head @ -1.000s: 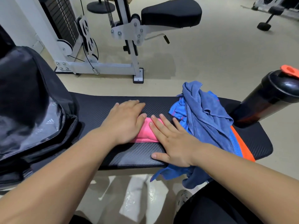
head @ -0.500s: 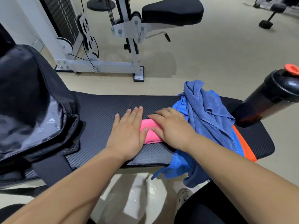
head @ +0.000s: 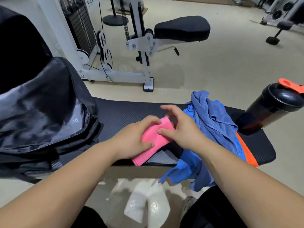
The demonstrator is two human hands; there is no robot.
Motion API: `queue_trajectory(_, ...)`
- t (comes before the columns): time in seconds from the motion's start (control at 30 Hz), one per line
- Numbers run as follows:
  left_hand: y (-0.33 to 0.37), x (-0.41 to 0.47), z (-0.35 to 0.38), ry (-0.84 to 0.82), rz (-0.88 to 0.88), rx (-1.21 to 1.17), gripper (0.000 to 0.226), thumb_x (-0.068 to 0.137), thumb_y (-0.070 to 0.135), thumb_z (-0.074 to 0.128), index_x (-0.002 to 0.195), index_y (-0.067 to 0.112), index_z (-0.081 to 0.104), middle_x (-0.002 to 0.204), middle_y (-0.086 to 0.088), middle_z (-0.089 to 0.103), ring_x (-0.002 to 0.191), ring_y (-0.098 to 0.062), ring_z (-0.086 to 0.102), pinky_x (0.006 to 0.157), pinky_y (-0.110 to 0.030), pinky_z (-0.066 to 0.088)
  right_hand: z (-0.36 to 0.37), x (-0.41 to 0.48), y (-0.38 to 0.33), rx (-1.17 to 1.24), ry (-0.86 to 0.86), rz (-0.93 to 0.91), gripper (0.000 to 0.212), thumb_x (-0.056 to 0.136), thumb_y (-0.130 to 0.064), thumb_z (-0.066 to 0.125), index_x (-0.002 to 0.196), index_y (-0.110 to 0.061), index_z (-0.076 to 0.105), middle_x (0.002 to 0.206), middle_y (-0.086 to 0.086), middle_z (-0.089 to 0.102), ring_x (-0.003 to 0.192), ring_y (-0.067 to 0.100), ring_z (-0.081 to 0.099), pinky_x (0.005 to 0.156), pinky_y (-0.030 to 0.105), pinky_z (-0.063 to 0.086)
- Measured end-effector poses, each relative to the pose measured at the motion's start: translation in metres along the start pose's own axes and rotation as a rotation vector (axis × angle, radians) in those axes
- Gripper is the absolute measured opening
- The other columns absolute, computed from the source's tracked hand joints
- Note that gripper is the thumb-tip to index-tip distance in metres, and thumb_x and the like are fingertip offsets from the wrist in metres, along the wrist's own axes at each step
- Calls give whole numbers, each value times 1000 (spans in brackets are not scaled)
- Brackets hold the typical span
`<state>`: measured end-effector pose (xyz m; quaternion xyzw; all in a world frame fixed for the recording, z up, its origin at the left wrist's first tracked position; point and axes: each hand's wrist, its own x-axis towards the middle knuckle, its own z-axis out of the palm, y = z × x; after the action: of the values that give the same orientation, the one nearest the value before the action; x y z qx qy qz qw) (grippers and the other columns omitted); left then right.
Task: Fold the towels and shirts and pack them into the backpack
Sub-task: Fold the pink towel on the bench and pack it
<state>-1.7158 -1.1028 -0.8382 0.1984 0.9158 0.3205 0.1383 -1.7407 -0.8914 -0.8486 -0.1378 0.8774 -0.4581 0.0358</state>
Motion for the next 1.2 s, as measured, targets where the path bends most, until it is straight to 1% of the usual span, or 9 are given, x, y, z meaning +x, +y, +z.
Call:
queue_trajectory(0.13, 4, -24, -31, 24, -32, -141, 62, 88, 25, 74, 129, 49, 34, 110, 26, 56, 86, 8, 57, 72, -16, 42, 2, 12, -37, 103, 19, -10, 66, 76, -25, 87, 134, -34, 54, 110, -13, 61, 86, 13, 61, 82, 24, 52)
queue_trajectory(0.33, 4, -68, -74, 81, -99, -113, 61, 85, 29, 73, 126, 57, 38, 121, 14, 61, 101, -13, 63, 91, -43, 53, 30, 32, -86, 277, -106, 0, 43, 85, -24, 80, 123, -34, 63, 117, -7, 63, 88, 9, 65, 70, 25, 57)
queue_trajectory(0.53, -16, -114, -131, 320, -174, -18, 68, 86, 26, 75, 134, 60, 40, 141, 24, 50, 120, -2, 53, 102, -30, 45, 66, 72, -137, 456, -164, 48, 36, 95, -14, 47, 124, -28, 65, 121, 0, 66, 96, 9, 61, 75, 25, 48)
queue_trajectory(0.6, -25, -125, -158, 391, -213, 55, 69, 86, 25, 74, 138, 57, 40, 140, 23, 50, 119, -3, 52, 99, -25, 42, 84, 90, -156, 369, -147, 27, 37, 92, -23, 41, 119, -29, 65, 121, -2, 65, 101, 13, 62, 82, 33, 49)
queue_trajectory(0.7, -34, -136, -206, 486, -259, 207, 69, 84, 27, 75, 139, 52, 42, 139, 16, 53, 120, -10, 53, 99, -27, 41, 119, 109, -186, -50, -140, -201, 22, 88, -40, 43, 98, -34, 62, 109, -1, 63, 101, 21, 60, 85, 38, 48)
queue_trajectory(0.8, -45, -136, -245, 528, -335, 445, 69, 85, 28, 72, 140, 51, 38, 131, -1, 56, 115, -26, 57, 97, -39, 46, 157, 115, -215, -412, -282, -426, 61, 88, -43, 62, 144, -27, 42, 158, 1, 29, 126, 29, 52, 98, 43, 49)
queue_trajectory(0.9, -53, -124, -271, 540, -399, 634, 62, 90, 25, 62, 141, 48, 36, 114, -10, 50, 101, -38, 58, 88, -49, 50, 179, 117, -227, -597, -401, -549, 86, 86, -39, 70, 155, -38, 18, 164, -8, 7, 123, 32, 53, 88, 37, 50)
queue_trajectory(1.03, -64, -112, -293, 624, -413, 826, 56, 93, 22, 54, 139, 46, 34, 110, -14, 48, 89, -44, 57, 79, -53, 49, 177, 124, -216, -647, -278, -615, 37, 92, -33, 65, 123, -21, 49, 127, 4, 41, 102, 35, 51, 84, 45, 50)
queue_trajectory(1.2, -88, -106, -298, 636, -404, 958, 60, 91, 17, 57, 141, 43, 35, 107, -15, 48, 77, -38, 53, 90, -53, 42, 148, 112, -185, -620, -296, -740, 9, 95, -17, 55, 104, -17, 52, 109, 4, 51, 90, 31, 49, 76, 45, 44)
